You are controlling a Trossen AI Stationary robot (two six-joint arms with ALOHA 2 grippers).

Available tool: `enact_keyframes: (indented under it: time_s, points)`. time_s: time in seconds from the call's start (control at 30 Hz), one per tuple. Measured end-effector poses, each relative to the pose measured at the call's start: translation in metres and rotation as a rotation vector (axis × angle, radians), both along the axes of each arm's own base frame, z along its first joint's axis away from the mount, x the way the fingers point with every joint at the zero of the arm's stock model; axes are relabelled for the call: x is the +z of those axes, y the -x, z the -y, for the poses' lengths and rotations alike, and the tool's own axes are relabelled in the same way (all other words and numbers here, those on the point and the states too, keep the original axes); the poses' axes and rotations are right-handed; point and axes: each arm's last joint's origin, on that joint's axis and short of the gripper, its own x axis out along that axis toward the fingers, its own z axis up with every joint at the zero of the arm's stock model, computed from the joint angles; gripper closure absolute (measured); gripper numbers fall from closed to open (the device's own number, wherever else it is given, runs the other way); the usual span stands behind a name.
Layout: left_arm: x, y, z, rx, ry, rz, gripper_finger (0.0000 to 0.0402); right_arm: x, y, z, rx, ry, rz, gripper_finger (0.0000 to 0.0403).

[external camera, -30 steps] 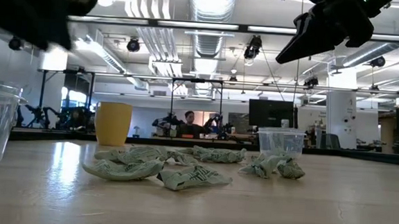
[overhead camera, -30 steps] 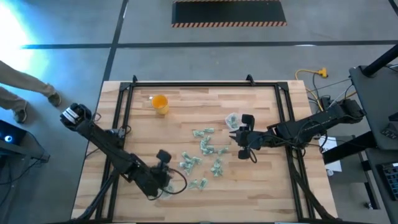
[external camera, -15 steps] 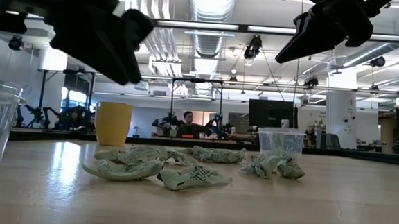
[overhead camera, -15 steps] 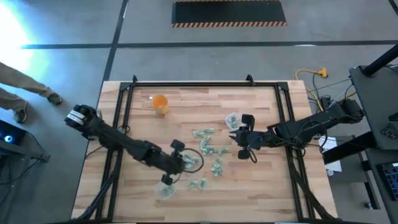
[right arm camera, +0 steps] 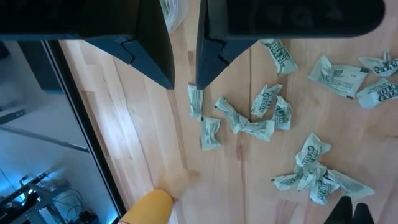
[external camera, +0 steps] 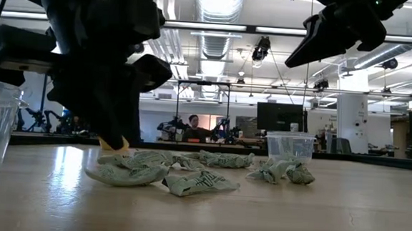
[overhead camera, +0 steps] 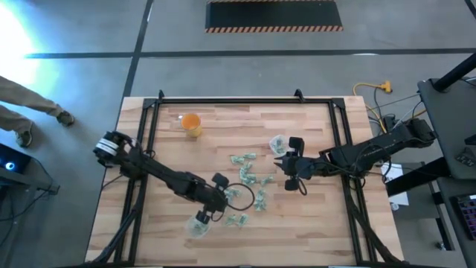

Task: Pick and place Stevia / Truvia into bins
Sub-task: Put the green stevia packet into the bottom transparent container

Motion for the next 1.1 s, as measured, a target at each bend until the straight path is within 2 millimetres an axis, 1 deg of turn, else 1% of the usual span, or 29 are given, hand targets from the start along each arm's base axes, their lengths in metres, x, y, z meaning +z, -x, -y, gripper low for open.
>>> enact_keyframes:
  time_s: [0.3, 0.43, 0.6, 0.73, 0.9, 1.0, 1.1]
  points:
    - [-0.002, -0.001, -0.001, -0.011, 0.02, -0.007, 0.0324, -0.001, 0.0, 0.0, 0.0, 0.001, -0.004, 0.0346]
    - [-0.009, -0.002, 0.0, -0.031, 0.003, -0.028, 0.0324, -0.001, 0.0, 0.0, 0.0, 0.0, -0.003, 0.0346]
    - [-0.016, -0.009, -0.001, -0.037, -0.001, -0.048, 0.0324, -0.001, 0.0, 0.0, -0.001, 0.0, -0.002, 0.0346]
    - [-0.016, -0.011, -0.004, -0.027, 0.005, -0.048, 0.0324, -0.001, 0.0, 0.0, -0.001, -0.001, -0.002, 0.0346]
    - [-0.013, -0.011, -0.005, -0.025, 0.01, -0.037, 0.0325, -0.003, 0.001, 0.0, -0.001, 0.001, -0.007, 0.0346]
    - [-0.013, -0.011, -0.005, -0.025, 0.009, -0.041, 0.0333, -0.005, 0.002, 0.001, -0.001, 0.003, -0.014, 0.0346]
    - [-0.013, -0.011, -0.005, -0.026, 0.011, -0.041, 0.0351, -0.006, 0.002, 0.001, -0.001, 0.004, -0.02, 0.0346]
